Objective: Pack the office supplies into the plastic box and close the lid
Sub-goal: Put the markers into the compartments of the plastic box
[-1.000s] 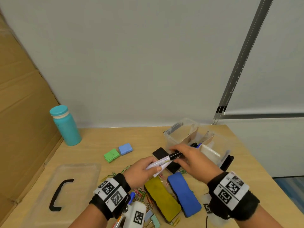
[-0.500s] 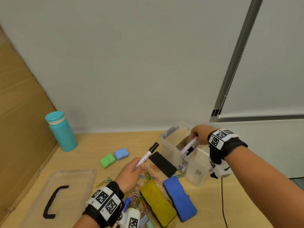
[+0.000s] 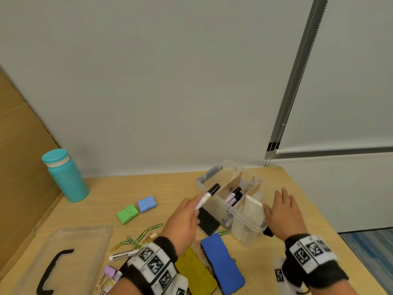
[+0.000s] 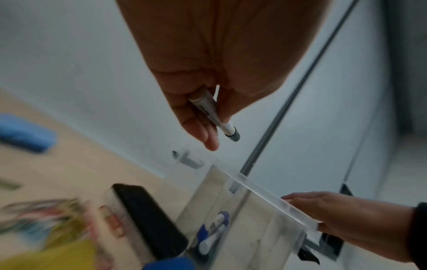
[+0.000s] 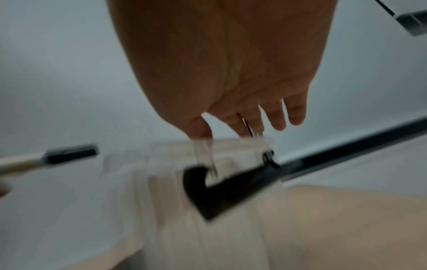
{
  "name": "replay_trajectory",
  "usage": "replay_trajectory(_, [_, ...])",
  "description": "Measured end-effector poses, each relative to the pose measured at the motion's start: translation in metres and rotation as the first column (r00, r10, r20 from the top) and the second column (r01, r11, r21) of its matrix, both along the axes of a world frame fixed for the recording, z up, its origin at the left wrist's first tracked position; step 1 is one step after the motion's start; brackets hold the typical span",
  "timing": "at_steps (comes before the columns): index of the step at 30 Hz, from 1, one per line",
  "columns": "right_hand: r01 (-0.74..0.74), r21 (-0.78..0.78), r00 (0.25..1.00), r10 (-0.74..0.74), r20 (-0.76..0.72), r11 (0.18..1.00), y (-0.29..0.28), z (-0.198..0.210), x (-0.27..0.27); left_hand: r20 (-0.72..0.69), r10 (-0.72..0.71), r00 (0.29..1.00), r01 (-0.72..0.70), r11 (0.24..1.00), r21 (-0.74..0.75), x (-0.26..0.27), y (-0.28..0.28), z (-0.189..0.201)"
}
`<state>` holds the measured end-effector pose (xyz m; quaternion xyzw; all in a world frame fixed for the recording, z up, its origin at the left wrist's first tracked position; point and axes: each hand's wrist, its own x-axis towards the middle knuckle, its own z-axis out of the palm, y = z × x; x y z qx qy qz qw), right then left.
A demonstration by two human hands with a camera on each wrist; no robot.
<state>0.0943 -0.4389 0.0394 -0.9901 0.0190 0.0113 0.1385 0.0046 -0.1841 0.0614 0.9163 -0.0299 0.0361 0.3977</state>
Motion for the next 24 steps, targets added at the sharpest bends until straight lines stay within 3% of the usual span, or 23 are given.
replay_trajectory(3, [-0.02, 0.221, 0.998, 0.004, 0.07, 0.975, 0.002, -0.024, -0.003, 0.008, -0.037, 0.999, 0.034, 0.964, 0.265, 0.029, -0.036, 0.017])
replay_trajectory(6, [-0.039, 0.31, 0.993, 0.001, 0.121, 0.95, 0.002, -0.031, -0.003, -0.039, -0.08, 0.996, 0.088, 0.817, 0.57, 0.059, -0.073, 0.029])
replay_trajectory(9, [-0.055, 0.331, 0.989, 0.006, 0.149, 0.942, 0.002, -0.034, -0.004, -0.139, -0.061, 0.988, 0.143, 0.676, 0.723, 0.083, -0.105, 0.033])
replay_trajectory(12, [-0.05, 0.341, 0.988, -0.004, 0.154, 0.939, 0.003, -0.036, -0.004, -0.296, -0.015, 0.955, 0.223, 0.695, 0.683, 0.102, -0.117, 0.028])
replay_trajectory(16, [-0.03, 0.32, 0.989, -0.019, 0.148, 0.947, 0.004, -0.037, -0.002, -0.432, -0.075, 0.899, 0.326, 0.774, 0.543, 0.118, -0.108, 0.027])
replay_trajectory(21, [-0.027, 0.313, 0.987, -0.025, 0.161, 0.95, 0.006, -0.036, -0.005, -0.439, -0.154, 0.885, 0.354, 0.834, 0.422, 0.129, -0.097, 0.023])
replay_trajectory(24, [-0.02, 0.319, 0.987, -0.032, 0.157, 0.947, 0.007, -0.034, -0.006, -0.324, -0.199, 0.925, 0.31, 0.887, 0.342, 0.114, -0.085, 0.025])
